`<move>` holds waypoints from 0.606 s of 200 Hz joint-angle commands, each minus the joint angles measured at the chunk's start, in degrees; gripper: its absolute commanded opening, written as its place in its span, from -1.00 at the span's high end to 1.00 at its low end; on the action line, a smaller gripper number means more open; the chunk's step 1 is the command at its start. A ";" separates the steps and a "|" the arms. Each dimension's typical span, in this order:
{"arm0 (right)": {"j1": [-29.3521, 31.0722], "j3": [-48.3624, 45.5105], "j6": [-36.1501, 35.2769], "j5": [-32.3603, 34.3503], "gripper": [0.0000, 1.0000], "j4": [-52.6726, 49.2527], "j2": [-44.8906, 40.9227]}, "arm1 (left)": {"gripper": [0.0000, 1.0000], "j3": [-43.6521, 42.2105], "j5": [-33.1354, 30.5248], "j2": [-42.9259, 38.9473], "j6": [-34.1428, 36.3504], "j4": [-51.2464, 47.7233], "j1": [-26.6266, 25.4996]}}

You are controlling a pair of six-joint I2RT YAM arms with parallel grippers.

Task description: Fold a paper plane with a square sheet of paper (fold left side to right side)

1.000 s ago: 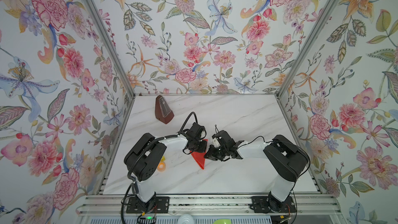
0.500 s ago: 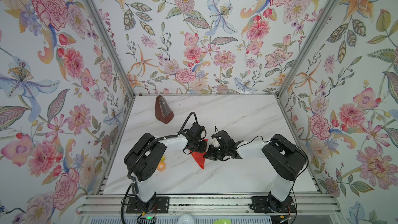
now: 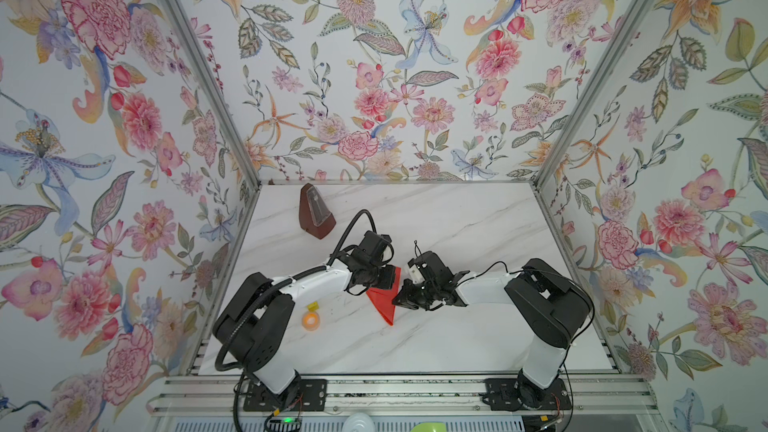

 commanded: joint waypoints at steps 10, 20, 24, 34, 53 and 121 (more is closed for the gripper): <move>0.15 -0.18 -1.00 2.45 1.00 -5.97 3.31 | 0.73 -3.10 -0.45 -4.61 0.72 -4.41 0.14; 0.13 -0.05 -1.04 2.45 1.00 -5.98 3.51 | 0.76 -4.60 -0.02 -4.99 0.55 -4.50 0.00; 0.20 -0.02 -1.00 2.45 1.00 -6.13 3.48 | 0.77 -5.30 0.10 -5.08 0.53 -4.36 -0.10; 0.24 0.00 -1.00 2.36 1.00 -6.11 3.63 | 0.80 -6.84 0.40 -4.96 0.47 -4.09 -0.16; 0.25 0.16 -1.09 2.49 1.00 -6.34 3.53 | 0.83 -9.32 0.67 -4.23 0.52 -2.49 -0.26; 0.20 0.59 -1.70 2.61 1.00 -7.85 3.27 | 0.92 -11.52 -2.92 1.02 0.00 -0.55 0.18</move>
